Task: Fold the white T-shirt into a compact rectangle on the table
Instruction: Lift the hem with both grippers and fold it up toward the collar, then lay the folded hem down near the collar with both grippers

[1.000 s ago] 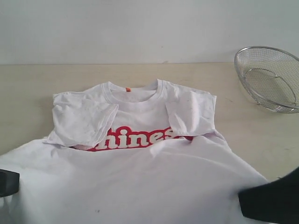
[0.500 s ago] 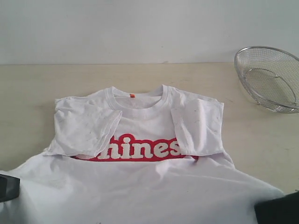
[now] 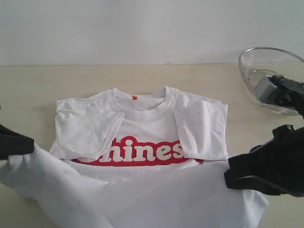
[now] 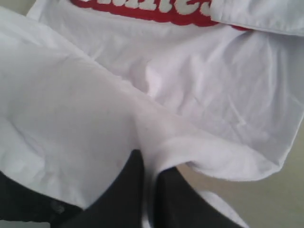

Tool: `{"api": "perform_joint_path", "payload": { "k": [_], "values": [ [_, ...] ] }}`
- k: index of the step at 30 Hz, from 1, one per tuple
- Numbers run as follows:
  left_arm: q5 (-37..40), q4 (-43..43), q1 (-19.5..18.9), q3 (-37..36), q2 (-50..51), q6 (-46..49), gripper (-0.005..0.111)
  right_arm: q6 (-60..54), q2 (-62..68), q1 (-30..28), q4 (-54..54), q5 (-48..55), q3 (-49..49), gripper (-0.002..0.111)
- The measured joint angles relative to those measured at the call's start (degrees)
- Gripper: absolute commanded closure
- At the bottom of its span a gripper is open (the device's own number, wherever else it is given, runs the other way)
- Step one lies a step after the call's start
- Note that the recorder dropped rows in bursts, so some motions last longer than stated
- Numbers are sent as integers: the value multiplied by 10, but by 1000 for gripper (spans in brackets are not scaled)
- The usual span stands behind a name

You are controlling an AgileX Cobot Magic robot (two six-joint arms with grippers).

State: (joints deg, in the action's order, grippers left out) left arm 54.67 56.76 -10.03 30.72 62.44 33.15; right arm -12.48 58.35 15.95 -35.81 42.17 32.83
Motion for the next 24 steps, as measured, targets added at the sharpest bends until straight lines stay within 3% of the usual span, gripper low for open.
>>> {"api": "perform_joint_path", "payload": {
  "k": [8, 17, 24],
  "values": [
    [-18, 5, 0, 90, 90, 7, 102, -23, 62, 0, 1, -57, 21, 109],
    [-68, 15, 1, 104, 199, 84, 102, -10, 107, 0, 3, -128, 56, 109],
    [-65, 90, 1, 117, 268, 174, 102, -4, 108, 0, 3, -168, 58, 109]
  ]
}}
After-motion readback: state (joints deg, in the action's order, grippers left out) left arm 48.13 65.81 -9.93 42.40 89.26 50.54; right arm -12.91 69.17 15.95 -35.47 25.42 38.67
